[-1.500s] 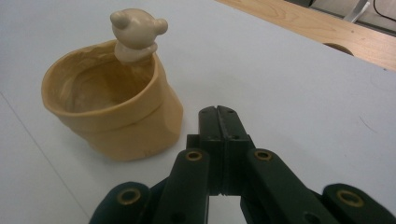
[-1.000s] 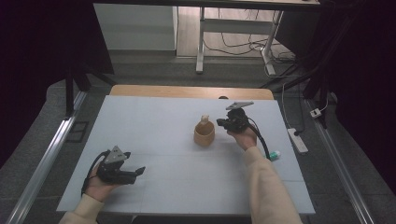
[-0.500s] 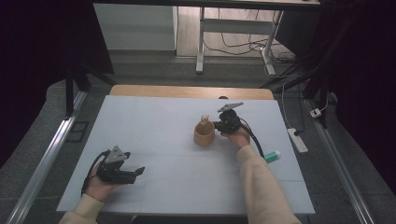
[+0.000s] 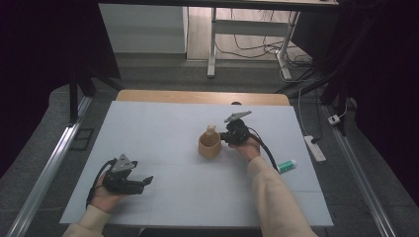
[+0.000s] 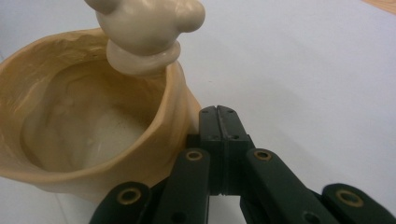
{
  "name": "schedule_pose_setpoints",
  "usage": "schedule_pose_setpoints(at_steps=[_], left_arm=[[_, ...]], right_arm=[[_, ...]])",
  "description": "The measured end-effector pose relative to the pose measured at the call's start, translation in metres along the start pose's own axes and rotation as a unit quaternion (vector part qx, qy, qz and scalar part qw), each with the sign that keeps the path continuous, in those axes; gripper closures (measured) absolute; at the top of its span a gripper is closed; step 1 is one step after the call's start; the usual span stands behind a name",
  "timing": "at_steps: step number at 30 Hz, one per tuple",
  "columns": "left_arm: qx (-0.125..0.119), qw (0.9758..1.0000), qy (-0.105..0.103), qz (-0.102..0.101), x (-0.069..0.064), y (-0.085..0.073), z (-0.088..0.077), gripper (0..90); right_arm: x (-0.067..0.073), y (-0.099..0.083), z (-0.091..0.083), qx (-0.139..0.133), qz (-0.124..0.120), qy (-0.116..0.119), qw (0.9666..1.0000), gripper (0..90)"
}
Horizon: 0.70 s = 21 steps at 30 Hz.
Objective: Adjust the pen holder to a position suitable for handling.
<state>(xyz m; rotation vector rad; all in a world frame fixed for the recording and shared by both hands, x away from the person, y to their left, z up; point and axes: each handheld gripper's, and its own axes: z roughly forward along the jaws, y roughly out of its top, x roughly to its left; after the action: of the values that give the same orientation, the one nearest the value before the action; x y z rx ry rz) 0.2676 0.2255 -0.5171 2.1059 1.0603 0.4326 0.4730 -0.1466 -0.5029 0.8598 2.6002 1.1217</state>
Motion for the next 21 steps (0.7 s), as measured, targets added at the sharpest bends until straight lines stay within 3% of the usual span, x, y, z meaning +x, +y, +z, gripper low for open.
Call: schedule_pose_setpoints(at_steps=[9, 21], left_arm=[[0.001, 1.0, 0.0, 0.002, 0.0, 0.0, 0.0, 18.2], [0.002, 1.0, 0.001, 0.003, 0.0, 0.0, 0.0, 18.2]], right_arm=[[0.016, 0.003, 0.002, 0.007, -0.016, 0.009, 0.9998, 90.0], [0.024, 0.007, 0.009, 0.0, -0.013, 0.015, 0.9998, 90.0]])
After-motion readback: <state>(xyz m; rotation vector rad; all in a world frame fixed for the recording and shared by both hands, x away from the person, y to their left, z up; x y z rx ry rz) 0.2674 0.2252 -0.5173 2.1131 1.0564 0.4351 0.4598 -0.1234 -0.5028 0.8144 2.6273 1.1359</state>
